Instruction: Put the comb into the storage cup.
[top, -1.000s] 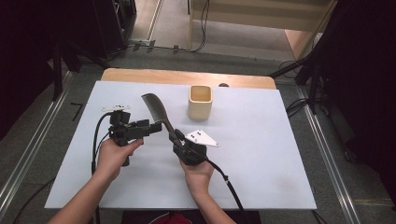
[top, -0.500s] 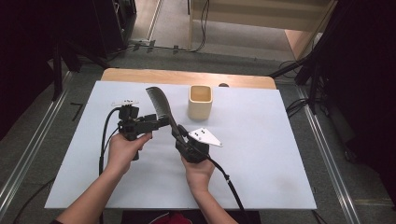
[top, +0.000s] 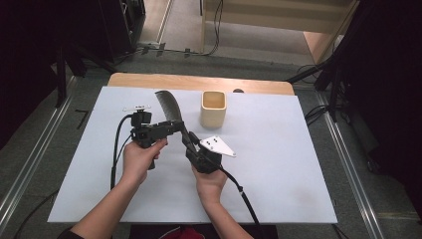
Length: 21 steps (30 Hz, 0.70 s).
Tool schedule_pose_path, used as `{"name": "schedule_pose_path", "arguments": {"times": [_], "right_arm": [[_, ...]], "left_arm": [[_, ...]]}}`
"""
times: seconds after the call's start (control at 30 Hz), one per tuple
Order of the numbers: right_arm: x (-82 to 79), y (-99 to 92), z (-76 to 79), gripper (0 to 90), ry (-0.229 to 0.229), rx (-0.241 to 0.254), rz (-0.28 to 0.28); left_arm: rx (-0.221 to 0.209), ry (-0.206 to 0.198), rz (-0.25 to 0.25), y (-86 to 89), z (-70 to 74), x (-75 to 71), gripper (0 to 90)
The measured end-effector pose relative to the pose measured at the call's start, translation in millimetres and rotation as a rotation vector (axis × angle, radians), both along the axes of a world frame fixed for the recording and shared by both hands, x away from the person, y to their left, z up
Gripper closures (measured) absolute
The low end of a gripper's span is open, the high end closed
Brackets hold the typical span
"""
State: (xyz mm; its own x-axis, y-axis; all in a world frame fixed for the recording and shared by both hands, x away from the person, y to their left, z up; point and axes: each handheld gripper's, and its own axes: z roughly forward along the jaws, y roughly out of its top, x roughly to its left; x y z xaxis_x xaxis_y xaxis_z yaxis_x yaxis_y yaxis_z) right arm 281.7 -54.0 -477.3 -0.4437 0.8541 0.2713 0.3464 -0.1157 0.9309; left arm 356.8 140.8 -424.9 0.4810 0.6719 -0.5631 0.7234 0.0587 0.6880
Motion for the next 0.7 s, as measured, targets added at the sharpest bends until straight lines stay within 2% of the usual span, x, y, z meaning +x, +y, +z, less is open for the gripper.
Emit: {"name": "schedule_pose_path", "arguments": {"times": [0.17,0.43,0.53,0.7], "right_arm": [[1.2,2.4,-0.1,70.2,0.003,0.022,-0.002],[1.9,4.5,-1.2,70.2,0.006,0.042,-0.004],[1.5,5.3,-1.2,70.1,0.001,0.050,-0.005],[1.7,6.7,-2.4,70.1,0.002,0.053,-0.001]], "left_arm": [[-0.020,0.009,0.018,-3.8,-1.6,1.5,32.8],[-0.024,0.005,0.030,-8.5,-2.6,1.7,37.1],[-0.038,0.020,0.026,-9.5,-3.6,2.6,39.4],[-0.036,0.044,0.014,-10.5,-4.5,3.2,43.7]]}}
